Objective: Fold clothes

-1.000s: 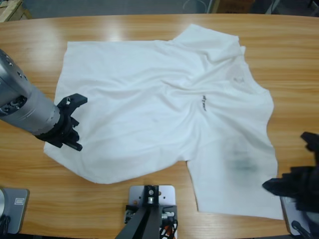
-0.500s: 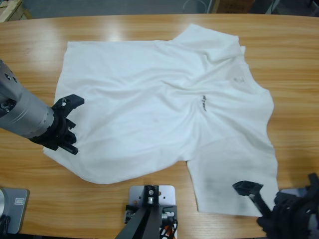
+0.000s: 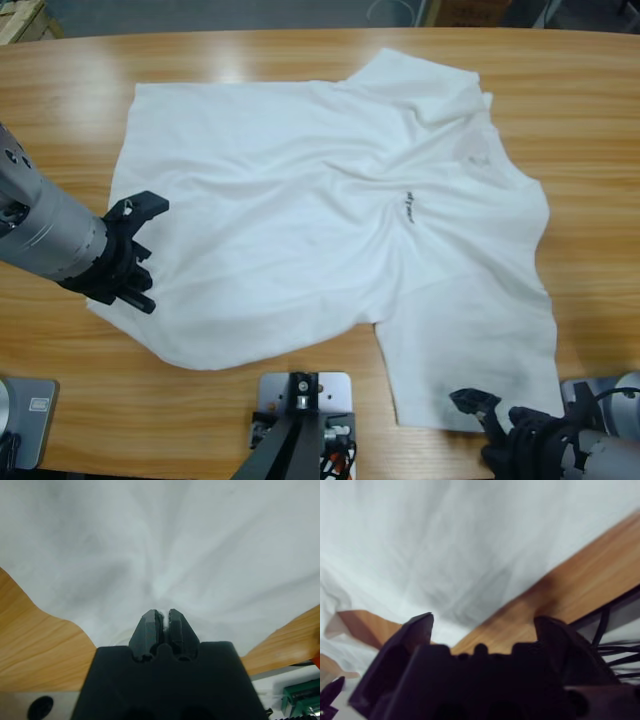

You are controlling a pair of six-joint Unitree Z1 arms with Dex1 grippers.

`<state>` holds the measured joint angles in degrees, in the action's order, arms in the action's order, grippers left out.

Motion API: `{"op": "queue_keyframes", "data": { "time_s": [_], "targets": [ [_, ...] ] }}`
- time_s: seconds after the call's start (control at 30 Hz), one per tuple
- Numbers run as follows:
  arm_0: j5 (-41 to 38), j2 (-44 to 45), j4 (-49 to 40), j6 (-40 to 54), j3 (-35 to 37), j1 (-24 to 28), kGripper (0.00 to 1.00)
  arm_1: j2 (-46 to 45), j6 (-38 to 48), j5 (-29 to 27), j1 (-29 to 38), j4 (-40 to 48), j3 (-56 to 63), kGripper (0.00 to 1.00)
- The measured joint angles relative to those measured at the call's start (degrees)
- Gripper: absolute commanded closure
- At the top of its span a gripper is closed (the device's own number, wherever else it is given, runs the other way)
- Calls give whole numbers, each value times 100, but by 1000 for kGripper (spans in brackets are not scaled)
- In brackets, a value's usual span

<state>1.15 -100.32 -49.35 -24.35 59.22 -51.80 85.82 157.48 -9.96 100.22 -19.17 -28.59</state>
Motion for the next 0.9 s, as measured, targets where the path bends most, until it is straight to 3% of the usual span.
{"op": "queue_keyframes", "data": {
  "time_s": [0.23,0.3,0.37,0.43,0.5,0.63,0.9],
  "targets": [
    [0,-1,0,0,0,-3,1000,-28,-40,-209,27,45,86,534],
    [0,-1,0,0,0,-3,1000,-35,-105,-251,31,44,90,676],
    [0,-1,0,0,0,-3,1000,-35,-182,-282,33,44,91,694],
    [0,-1,0,0,0,-3,1000,-35,-295,-373,35,32,95,804],
    [0,-1,0,0,0,-3,1000,-35,-416,-446,35,21,118,810],
    [0,-1,-1,0,0,-4,1000,-33,-562,-541,35,18,186,998],
    [0,-1,-1,0,0,-4,1000,-19,-880,-639,35,-2,286,1000]
  ]
}}
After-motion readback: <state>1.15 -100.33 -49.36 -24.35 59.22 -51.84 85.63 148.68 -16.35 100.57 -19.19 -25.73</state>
